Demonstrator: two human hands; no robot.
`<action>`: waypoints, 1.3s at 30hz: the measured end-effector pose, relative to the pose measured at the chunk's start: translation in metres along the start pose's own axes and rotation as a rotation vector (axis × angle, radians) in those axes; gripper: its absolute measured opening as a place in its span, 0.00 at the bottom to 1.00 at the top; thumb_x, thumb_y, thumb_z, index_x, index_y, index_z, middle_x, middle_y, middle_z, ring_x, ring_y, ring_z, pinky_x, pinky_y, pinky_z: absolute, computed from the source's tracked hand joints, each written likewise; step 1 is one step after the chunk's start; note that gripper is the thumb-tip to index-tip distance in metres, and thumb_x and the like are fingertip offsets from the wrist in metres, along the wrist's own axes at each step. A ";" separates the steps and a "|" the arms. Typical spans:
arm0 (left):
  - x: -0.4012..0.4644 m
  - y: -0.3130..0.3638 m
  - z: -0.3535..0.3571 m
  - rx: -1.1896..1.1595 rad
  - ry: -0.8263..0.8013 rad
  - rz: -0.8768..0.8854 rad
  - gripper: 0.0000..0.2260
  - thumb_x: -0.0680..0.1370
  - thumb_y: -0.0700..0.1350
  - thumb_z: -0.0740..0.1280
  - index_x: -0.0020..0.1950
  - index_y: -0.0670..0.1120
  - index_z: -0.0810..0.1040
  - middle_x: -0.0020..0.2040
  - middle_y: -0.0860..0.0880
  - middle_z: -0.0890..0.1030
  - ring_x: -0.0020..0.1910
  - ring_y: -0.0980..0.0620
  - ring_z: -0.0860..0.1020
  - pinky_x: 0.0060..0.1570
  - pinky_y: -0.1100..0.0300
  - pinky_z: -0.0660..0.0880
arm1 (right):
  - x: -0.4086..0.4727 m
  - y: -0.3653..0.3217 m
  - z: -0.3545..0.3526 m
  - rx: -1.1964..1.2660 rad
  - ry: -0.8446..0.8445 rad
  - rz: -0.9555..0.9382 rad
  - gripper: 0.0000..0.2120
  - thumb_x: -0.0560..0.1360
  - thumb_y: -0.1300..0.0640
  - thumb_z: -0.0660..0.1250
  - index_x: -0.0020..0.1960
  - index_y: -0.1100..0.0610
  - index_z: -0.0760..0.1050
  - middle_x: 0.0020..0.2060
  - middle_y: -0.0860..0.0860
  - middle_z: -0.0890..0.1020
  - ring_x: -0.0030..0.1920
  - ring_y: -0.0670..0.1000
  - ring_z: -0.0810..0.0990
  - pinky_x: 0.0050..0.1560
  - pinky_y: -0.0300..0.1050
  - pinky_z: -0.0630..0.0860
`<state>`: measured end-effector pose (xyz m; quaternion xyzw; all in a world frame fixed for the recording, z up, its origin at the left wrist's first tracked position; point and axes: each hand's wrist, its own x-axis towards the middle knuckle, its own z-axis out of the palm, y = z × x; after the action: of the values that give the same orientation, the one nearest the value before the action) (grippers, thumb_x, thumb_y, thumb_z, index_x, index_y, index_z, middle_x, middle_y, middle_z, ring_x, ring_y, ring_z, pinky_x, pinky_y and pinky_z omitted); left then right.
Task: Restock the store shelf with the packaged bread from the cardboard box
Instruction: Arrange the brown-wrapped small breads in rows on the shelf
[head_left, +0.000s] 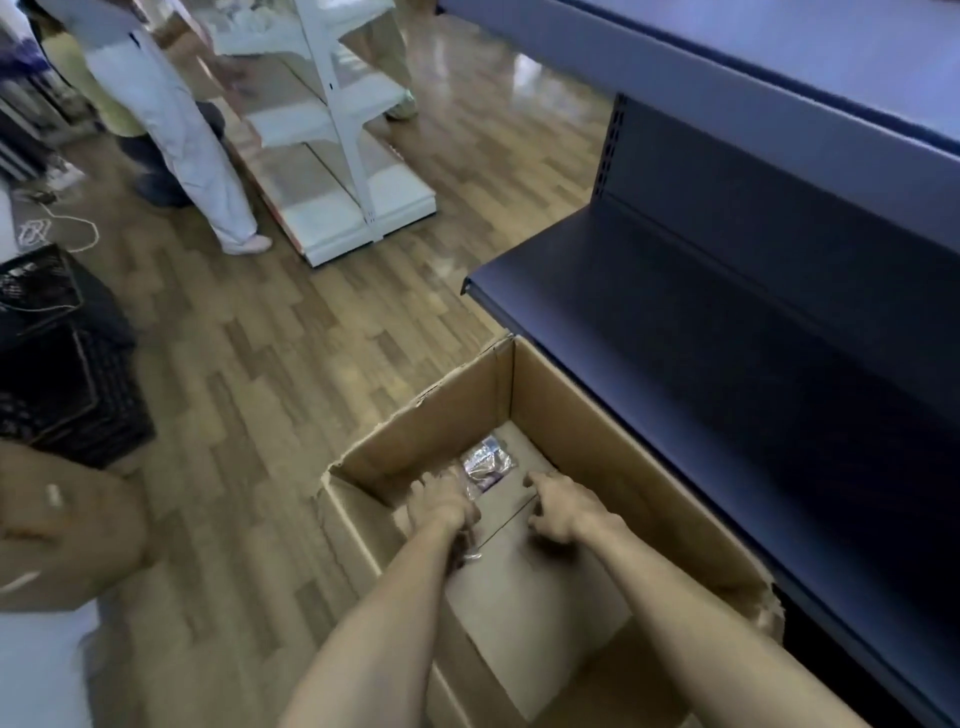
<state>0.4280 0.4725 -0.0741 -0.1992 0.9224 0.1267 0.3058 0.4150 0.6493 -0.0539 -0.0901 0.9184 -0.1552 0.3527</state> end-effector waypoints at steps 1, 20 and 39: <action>0.004 0.004 0.012 -0.079 -0.011 -0.100 0.29 0.71 0.50 0.71 0.70 0.46 0.68 0.68 0.45 0.68 0.69 0.45 0.67 0.65 0.55 0.69 | 0.002 0.001 0.004 0.007 -0.021 0.007 0.28 0.74 0.53 0.67 0.73 0.49 0.65 0.69 0.53 0.70 0.66 0.56 0.74 0.64 0.47 0.72; 0.038 0.018 0.071 -0.339 0.090 -0.392 0.28 0.72 0.51 0.73 0.66 0.44 0.64 0.64 0.45 0.66 0.67 0.44 0.67 0.62 0.50 0.72 | 0.010 0.049 0.021 0.004 -0.118 0.040 0.25 0.76 0.51 0.67 0.71 0.49 0.65 0.66 0.53 0.72 0.62 0.56 0.75 0.58 0.48 0.73; 0.011 0.023 0.081 -0.089 0.033 0.286 0.37 0.69 0.52 0.77 0.72 0.49 0.63 0.70 0.47 0.63 0.66 0.43 0.64 0.68 0.52 0.63 | 0.004 0.058 0.029 0.129 -0.045 0.132 0.38 0.75 0.55 0.69 0.78 0.45 0.53 0.72 0.55 0.64 0.68 0.60 0.72 0.65 0.52 0.71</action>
<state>0.4512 0.5185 -0.1416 -0.0813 0.9397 0.2064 0.2602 0.4280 0.6961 -0.0969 -0.0100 0.9022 -0.1885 0.3879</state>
